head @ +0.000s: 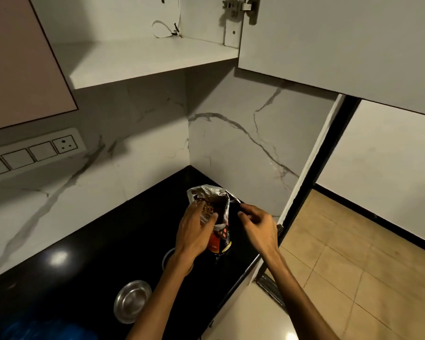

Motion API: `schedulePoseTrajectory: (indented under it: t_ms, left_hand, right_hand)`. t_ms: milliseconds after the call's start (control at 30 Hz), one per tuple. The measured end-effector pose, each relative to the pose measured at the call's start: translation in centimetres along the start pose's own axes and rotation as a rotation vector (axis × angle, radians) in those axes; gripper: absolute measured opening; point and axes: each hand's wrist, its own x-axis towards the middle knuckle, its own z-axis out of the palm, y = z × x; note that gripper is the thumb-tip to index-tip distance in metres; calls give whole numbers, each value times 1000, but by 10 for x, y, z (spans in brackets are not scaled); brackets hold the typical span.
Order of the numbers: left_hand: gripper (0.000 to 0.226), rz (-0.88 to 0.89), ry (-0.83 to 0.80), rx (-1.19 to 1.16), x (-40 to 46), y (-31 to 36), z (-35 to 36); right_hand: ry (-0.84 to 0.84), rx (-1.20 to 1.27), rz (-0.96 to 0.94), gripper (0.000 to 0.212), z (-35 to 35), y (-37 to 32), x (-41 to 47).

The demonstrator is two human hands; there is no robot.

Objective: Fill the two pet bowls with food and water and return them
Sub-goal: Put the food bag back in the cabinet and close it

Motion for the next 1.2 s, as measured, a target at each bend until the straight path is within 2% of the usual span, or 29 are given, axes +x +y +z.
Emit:
schedulePoseTrajectory:
  t_ms: [233,433,833,1033,1100,1200]
  left_hand:
    - [68,-178,62,-93,20,-40,-1]
    - [48,-429,161,-357,36,-67,8]
    - [29,-685,123,-783,61,-91,43]
    - [42,-777,113,-953,65,-98,60]
    - [51,-794,102,-981,66,-100,67]
    - [50,-799,87,-1013,69,-100,77]
  right_hand:
    - [-127,2,51,31,23,21,39]
    - [-164,70,140,28,37,49,70]
    - [-457,358,478,18,61,104,118]
    - [-569,380,586,54,73,115,140]
    - [-611,394,593,56,76,117,145]
    - [-672,426,603,54,81,120,151]
